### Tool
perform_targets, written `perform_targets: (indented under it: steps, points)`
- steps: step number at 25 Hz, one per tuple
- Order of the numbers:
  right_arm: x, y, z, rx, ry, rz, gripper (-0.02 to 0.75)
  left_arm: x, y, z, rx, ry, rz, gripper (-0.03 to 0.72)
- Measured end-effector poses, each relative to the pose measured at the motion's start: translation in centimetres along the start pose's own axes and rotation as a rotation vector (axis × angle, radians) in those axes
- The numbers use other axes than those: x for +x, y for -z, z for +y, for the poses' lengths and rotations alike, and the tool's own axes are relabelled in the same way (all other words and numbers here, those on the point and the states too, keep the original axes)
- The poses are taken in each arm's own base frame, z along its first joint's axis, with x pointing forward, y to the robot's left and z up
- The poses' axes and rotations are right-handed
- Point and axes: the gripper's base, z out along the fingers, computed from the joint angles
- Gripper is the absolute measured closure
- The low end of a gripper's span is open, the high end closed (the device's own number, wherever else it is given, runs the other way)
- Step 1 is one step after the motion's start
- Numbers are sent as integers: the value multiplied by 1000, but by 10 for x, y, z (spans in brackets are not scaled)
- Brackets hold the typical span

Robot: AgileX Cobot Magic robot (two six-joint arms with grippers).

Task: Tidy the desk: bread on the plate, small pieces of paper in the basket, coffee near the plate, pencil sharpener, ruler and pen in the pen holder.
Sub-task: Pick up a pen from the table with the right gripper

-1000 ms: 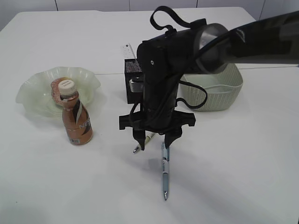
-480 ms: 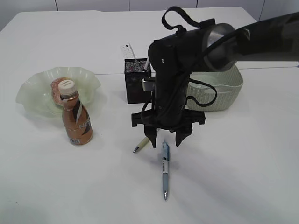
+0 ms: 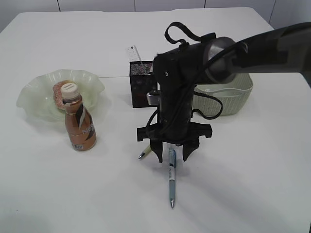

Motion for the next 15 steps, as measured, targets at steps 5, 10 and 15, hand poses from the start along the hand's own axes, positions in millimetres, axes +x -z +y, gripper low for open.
perform_targets:
  steps: [5, 10, 15]
  points:
    - [0, -10, 0, 6, 15, 22, 297, 0, 0, 0, 0, 0, 0, 318]
    - [1, -14, 1, 7, 17, 34, 297, 0, 0, 0, 0, 0, 0, 318]
    - [2, -18, 2, 1, 22, 48, 302, 0, 0, 0, 0, 0, 0, 318]
